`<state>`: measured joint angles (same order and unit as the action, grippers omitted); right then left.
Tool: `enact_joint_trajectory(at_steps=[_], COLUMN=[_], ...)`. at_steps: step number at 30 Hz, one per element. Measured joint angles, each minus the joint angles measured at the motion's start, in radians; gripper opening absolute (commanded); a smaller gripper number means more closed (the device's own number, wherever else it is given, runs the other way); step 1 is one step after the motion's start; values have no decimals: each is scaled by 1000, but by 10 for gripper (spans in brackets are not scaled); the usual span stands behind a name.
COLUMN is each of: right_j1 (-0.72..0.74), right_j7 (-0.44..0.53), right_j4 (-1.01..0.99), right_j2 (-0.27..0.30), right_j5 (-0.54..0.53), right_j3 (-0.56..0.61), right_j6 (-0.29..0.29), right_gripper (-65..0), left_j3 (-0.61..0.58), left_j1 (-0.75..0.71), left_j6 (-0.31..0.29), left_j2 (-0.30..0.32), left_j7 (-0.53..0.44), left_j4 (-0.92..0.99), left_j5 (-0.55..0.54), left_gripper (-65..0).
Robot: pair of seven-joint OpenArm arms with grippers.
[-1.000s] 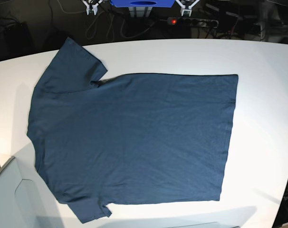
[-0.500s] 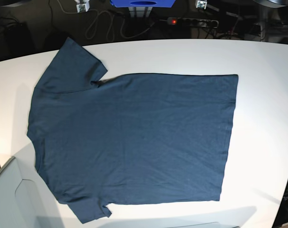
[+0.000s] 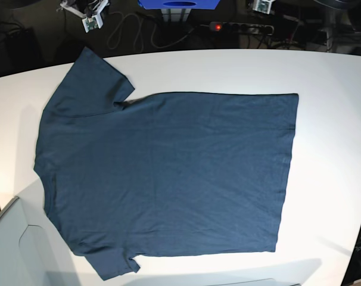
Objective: Fold the T-shirt properly
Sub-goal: 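Reach both grippers to the shirt's shoulder corners and grasp them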
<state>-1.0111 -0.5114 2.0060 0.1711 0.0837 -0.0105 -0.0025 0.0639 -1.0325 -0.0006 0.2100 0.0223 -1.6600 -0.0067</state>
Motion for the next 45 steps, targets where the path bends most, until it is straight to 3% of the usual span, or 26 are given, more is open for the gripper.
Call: enact_joint_trajectory(at_steps=[4, 6, 9, 11, 14, 18, 22, 27, 45], right_j1=[19, 42, 55, 61, 87, 112, 150, 180, 193], right_j7=[-31, -51, -43, -45, -40, -39, -42, -47, -51], right_j4=[100, 100, 100, 100, 100, 100, 100, 100, 100], right_j2=[-1, -4, -6, -13, -18, -17, -20, -19, -19], right_j5=[72, 79, 77, 78, 77, 77, 77, 78, 78], right_j3=[-1, 1, 6, 2, 5, 1, 1, 1, 1], right_j6=[1, 1, 1, 1, 2, 1, 1, 1, 2], right_gripper=[-645, -604, -487, -404, -337, -327, -325, -324, -324], left_j3=[45, 64, 113, 146, 226, 344, 406, 423, 325], left_j1=[-29, -29, -29, -25, 9, 133, 261, 440, 639], left_j6=[0, -3, 1, 0, -4, -4, -3, -5, -1], left_j2=[3, 3, 1, 0, 4, 6, 3, -3, -4], left_j7=[-2, -4, 2, 1, 5, 2, 193, 296, 284], left_j4=[-153, -210, -290, -332, -350, -325, -299, -236, 120], left_j5=[-1, 0, -15, -102, -248, -391, -421, -422, -417], left_gripper=[-644, -635, -552, -481, -399, -350, -347, -346, -345])
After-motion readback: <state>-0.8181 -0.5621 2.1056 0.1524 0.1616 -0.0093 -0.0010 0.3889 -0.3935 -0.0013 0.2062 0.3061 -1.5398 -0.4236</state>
